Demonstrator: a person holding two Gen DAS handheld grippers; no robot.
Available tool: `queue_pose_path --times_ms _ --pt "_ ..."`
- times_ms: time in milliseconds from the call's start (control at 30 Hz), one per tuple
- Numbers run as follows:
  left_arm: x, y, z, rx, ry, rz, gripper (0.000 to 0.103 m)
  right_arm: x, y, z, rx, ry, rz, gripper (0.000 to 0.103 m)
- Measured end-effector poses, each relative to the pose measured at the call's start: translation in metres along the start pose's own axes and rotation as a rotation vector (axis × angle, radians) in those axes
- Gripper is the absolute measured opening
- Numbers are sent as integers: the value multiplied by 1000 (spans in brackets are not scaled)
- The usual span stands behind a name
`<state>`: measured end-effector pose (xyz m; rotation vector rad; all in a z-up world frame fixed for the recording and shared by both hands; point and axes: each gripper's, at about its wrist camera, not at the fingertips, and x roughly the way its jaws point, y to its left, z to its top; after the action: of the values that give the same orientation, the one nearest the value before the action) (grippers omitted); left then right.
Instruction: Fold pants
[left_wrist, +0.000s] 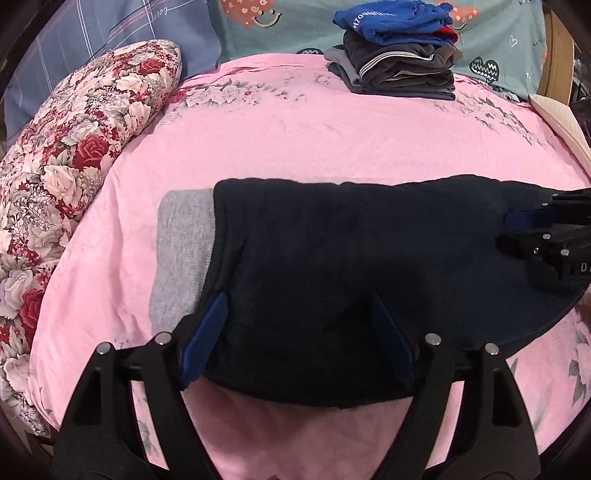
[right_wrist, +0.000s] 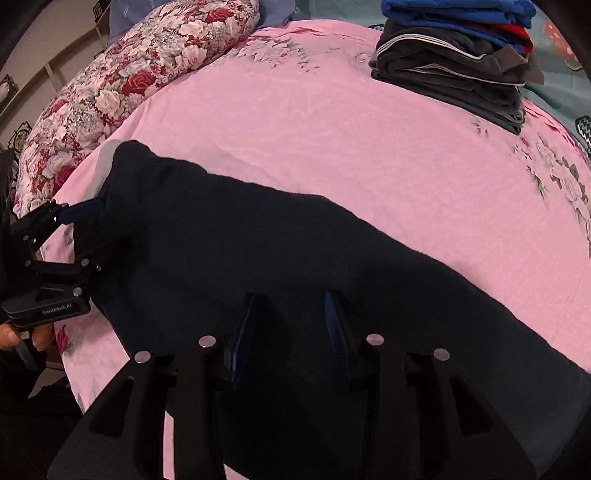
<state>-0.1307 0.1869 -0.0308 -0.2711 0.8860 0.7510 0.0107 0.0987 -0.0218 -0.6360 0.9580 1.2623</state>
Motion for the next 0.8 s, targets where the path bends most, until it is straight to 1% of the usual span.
queue_pose_path --times_ms 33,100,133,167,200,233,267,300,333,367,400,433,500,567,600,667,767,800 --pt "-3 -1 0 0 -2 2 81 -8 -4 -1 25 -3 16 39" --pt "-15 -10 4 37 -15 32 75 -33 -16 -6 62 -69 49 39" --pt "-23 -17 5 66 -34 33 75 -47 -28 -11 64 -117 40 39" --pt "-38 -28 8 103 -72 9 78 -51 -41 -16 72 -156 12 39" --pt "-49 -37 9 126 -100 -12 80 -72 -65 -31 107 -194 -18 42" --pt "-59 -46 12 150 -127 -36 82 -87 -90 -44 149 -215 -42 47" --pt "-73 -61 16 181 -160 -73 87 -105 -117 -62 202 -235 -85 49" --pt "-78 -70 20 196 -173 -92 89 -121 -145 -79 257 -252 -145 50" --pt "-83 -81 23 212 -186 -121 89 -138 -175 -100 328 -260 -221 50" --pt "-85 -98 29 236 -191 -169 89 -151 -201 -118 396 -259 -284 52" --pt "-84 -108 32 248 -184 -190 89 -165 -231 -139 484 -255 -353 60" --pt "-81 -121 35 258 -171 -214 89 -174 -252 -154 543 -255 -384 67" --pt "-67 -155 42 289 -132 -280 89 -185 -288 -183 652 -250 -413 69" --pt "-54 -184 44 316 -96 -310 89 -187 -320 -204 757 -238 -399 69" --pt "-45 -199 45 328 -82 -313 89 -185 -329 -214 801 -240 -368 69" --pt "-26 -224 48 342 -51 -290 89 -174 -336 -226 868 -253 -301 69" --pt "-2 -240 50 326 16 -281 89 -160 -348 -234 901 -246 -222 69" --pt "4 -242 49 321 32 -280 89 -154 -347 -232 895 -239 -215 69"
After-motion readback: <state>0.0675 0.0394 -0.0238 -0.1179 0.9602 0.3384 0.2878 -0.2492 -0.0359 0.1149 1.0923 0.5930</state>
